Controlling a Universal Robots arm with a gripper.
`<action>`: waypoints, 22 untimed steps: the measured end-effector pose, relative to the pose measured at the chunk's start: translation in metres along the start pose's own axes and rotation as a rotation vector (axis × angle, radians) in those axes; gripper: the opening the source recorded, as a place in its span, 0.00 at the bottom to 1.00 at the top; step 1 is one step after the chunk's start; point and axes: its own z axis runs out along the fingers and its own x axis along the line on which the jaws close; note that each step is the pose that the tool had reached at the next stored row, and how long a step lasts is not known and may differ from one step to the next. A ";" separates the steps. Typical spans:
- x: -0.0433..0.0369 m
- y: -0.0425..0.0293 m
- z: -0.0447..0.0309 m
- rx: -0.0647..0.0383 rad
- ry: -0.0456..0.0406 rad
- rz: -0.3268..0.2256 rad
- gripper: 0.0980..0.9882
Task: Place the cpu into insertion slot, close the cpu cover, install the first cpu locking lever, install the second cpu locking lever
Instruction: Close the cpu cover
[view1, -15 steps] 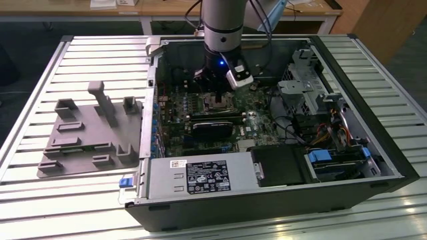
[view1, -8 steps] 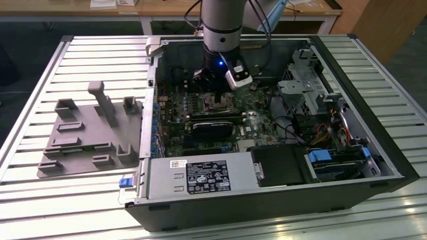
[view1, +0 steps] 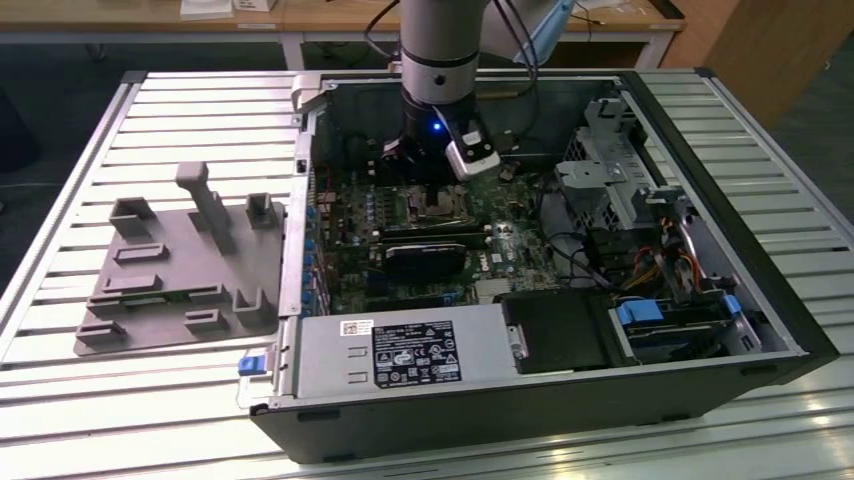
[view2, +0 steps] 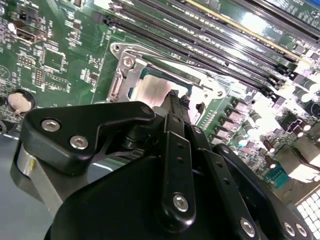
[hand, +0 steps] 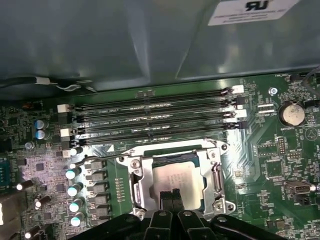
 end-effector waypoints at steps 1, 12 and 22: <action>0.0008 -0.0001 0.0001 0.000 0.0000 0.000 0.01; 0.0097 0.0010 0.0037 0.000 -0.0001 0.000 0.01; 0.0166 0.0006 0.0089 0.000 0.0000 0.000 0.01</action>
